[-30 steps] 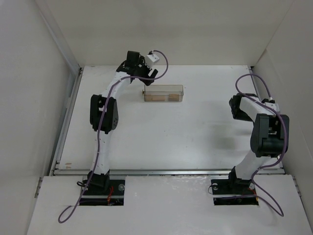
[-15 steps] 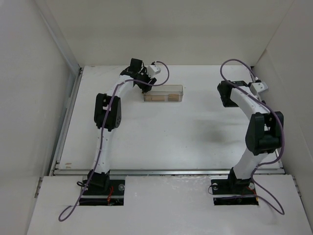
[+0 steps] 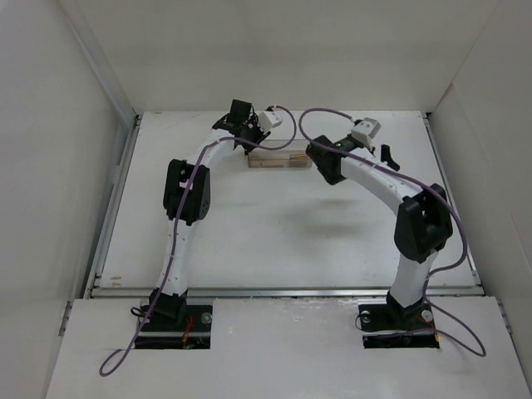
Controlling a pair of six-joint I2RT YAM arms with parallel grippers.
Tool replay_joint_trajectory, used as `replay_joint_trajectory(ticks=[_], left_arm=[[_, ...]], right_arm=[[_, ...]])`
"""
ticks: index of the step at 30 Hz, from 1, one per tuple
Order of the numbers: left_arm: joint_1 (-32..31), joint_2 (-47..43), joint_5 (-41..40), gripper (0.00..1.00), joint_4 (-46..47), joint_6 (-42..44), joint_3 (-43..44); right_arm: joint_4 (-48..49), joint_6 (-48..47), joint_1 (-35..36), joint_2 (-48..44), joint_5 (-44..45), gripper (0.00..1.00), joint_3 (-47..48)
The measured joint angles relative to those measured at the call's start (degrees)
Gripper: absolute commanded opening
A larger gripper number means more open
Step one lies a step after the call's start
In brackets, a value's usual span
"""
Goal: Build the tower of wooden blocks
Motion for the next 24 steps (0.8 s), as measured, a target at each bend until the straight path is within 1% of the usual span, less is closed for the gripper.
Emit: replay_joint_trajectory(ticks=[1,2,4,5,7,8,10,12,14,17,20,24], left_arm=[[-0.24,-0.44,-0.83,0.0,0.92,0.15,-0.74],[-0.52,-1.18,-2.01,0.0,2.01,0.46,-2.03],[-1.18,-3.13,-4.94,0.0,4.31,1.14,-5.07],[-1.51,-4.15,-6.45,0.0,5.62,1.49,-6.56],[-1.97,-5.9,-9.25,0.0,7.72,2.01,-9.03],[-2.27,-7.1,-10.69,0.0,9.55,2.36,-10.71],[-2.71,-9.66,-13.79,0.0,13.0,3.52,-14.34],[-3.34,-13.07,-17.2,0.0,18.16,5.84,-19.61],[-3.89,-16.11,-21.0,0.0,22.84,8.87,-24.2],[-5.44,-19.1,-26.21,0.0,31.85,14.4,-30.25],[-7.41,-20.79,-30.95,0.0,45.03,21.88,-38.01],[-9.94,-20.24,-35.82,0.0,68.32,32.87,-50.21]], right_arm=[[1.84,-3.98,0.94,0.87,-0.28,0.79,-0.09],[6.12,-12.37,1.46,1.11,-2.21,0.77,-0.96],[22.93,-29.99,1.86,-2.03,-11.87,0.79,-7.93],[29.88,-36.11,1.84,-5.11,-16.85,0.79,-12.72],[36.22,-42.82,0.81,-11.87,-25.42,0.8,-18.71],[38.51,-45.24,-0.33,-15.28,-29.18,0.81,-19.52],[44.96,-49.22,-3.72,-21.51,-37.35,0.82,-19.47],[49.62,-51.76,-6.56,-25.86,-44.26,0.82,-19.04],[53.37,-53.16,-8.35,-28.22,-50.88,0.82,-18.88],[56.87,-53.64,-8.66,-28.52,-58.55,0.82,-19.74],[57.99,-53.59,-8.61,-27.87,-63.19,0.82,-22.08],[58.01,-52.85,-9.09,-27.87,-66.18,0.82,-25.46]])
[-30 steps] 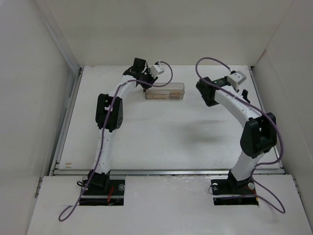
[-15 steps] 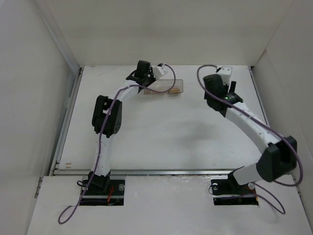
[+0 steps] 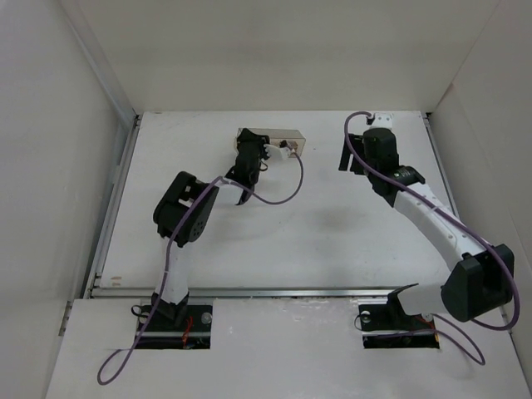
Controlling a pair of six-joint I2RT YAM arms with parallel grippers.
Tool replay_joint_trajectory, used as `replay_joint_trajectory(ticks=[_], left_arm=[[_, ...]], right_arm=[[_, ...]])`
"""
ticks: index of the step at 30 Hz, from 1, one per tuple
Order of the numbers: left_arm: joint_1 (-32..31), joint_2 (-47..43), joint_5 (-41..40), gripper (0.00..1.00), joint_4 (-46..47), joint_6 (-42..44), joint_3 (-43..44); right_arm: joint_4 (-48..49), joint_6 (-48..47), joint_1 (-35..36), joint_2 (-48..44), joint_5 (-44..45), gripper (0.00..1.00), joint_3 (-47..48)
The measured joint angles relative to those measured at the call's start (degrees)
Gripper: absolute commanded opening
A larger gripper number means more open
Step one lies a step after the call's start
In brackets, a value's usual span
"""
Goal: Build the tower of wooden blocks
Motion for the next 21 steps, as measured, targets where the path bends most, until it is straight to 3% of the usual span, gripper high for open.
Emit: replay_joint_trajectory(ticks=[3,7,9,14,21], left_arm=[[-1.6,3.74,-2.8,0.0,13.79,8.2,-4.94],[-3.17,13.11,-3.82,0.0,24.37,20.92,-8.55],[-3.69,14.75,-4.94,0.0,30.38,22.95,-9.25],[-5.07,12.2,-7.32,0.0,32.15,21.29,-13.75],[-5.81,2.71,-10.84,0.0,23.82,8.85,-17.51]], right_arm=[[0.31,1.14,-0.15,-0.07,-1.75,0.82,-1.55],[0.31,2.23,-0.35,-0.07,-3.89,0.82,-2.45],[0.5,2.47,-0.39,-0.2,-4.35,0.82,-2.45],[0.52,2.64,-0.44,-1.44,-6.19,0.82,-2.49],[0.57,2.64,-0.66,-2.69,-7.52,0.83,-2.49]])
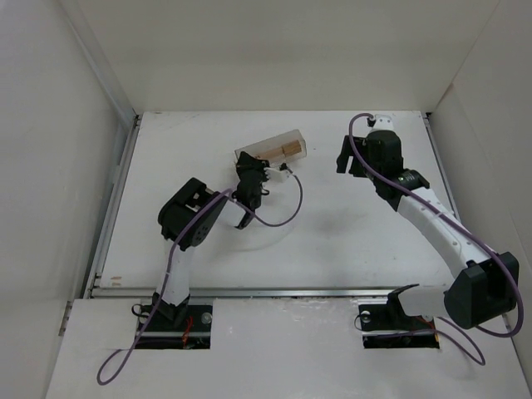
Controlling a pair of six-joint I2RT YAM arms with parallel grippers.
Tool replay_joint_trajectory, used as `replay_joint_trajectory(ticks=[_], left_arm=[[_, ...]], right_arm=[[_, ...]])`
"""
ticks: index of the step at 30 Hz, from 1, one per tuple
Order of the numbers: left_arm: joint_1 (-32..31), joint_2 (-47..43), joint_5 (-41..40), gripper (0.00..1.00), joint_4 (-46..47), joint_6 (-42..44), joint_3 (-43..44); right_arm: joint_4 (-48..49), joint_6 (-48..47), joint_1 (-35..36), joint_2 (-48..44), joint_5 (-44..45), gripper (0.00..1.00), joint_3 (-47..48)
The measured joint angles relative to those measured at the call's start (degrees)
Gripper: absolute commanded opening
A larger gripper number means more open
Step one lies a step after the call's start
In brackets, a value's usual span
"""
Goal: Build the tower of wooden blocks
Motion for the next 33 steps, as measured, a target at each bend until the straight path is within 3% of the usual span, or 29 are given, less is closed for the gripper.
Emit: replay_joint_trajectory(ticks=[3,4,5,8,13,18,21,26,29,33], left_arm=[[0.09,-5.27,-0.04,0.0,-7.3,-9.25,1.11],[0.37,-7.5,1.03,0.61,-13.16,-13.05,2.62],[0.76,-9.27,2.34,1.0,-19.06,-16.15,4.72],[2.34,-12.04,10.78,0.97,-38.32,-27.65,16.26],[3.48,-14.73,17.92,0.96,-52.22,-34.82,20.83],[3.63,-14.78,23.21,0.85,-62.99,-37.4,20.92],[4.42,-14.78,27.63,0.84,-69.02,-39.12,22.97],[7.45,-10.23,31.56,0.76,-76.67,-44.52,36.3],[9.7,-4.72,33.79,0.76,-78.6,-46.66,46.18],[12.2,-0.09,38.8,0.79,-83.49,-45.27,51.43]], right_arm=[[0.0,-0.04,-0.02,0.0,-0.35,0.83,0.0],[0.0,-0.09,-0.02,0.0,-0.39,0.83,0.0],[-0.02,-0.09,-0.02,0.0,-0.5,0.83,0.0],[-0.02,-0.55,-0.02,0.0,-0.61,0.83,0.0],[-0.07,-1.4,-0.02,0.0,-0.55,0.83,0.0],[-0.13,-1.97,-0.02,0.0,-0.52,0.83,0.0],[-0.22,-2.1,-0.02,0.0,-0.52,0.83,0.0],[-0.31,-2.23,-0.02,0.0,-0.52,0.83,0.0],[-0.37,-2.23,-0.02,0.0,-0.57,0.83,0.0],[-0.39,-2.45,-0.02,0.04,-0.57,0.83,0.0]])
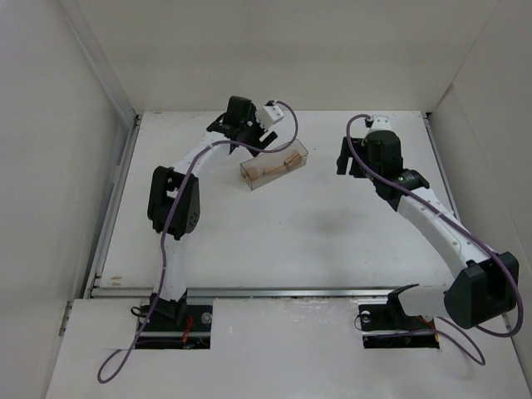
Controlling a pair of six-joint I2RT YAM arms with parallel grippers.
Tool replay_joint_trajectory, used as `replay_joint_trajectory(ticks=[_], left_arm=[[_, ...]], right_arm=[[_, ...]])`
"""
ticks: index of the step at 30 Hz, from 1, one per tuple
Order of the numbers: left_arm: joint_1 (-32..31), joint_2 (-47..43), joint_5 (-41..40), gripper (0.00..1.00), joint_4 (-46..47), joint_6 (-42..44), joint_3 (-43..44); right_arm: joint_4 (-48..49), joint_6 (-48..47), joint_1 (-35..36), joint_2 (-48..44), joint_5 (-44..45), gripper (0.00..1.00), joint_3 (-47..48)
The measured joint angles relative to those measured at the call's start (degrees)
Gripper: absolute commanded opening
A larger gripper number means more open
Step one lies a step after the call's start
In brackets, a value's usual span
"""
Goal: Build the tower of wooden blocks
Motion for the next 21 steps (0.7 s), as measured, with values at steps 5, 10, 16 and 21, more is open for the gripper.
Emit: replay_joint_trajectory(ticks=[5,10,16,21], left_arm=[[1.6,3.41,8.9,0.79,-9.18,4.44,1.75],[1.92,7.85,12.74,0.74,-14.97,6.45,7.21],[2.03,10.4,10.47,0.53,-14.67,5.62,8.33],[2.01,11.72,8.48,0.08,-14.4,5.62,8.33]], right_arm=[[-0.02,-0.48,0.0,0.11,-0.2,0.83,0.0],[-0.04,-0.61,0.0,0.87,-0.87,0.83,0.02],[-0.09,-1.01,0.0,1.68,-1.36,0.83,0.02],[-0.07,-1.03,0.0,1.68,-1.49,0.83,0.02]])
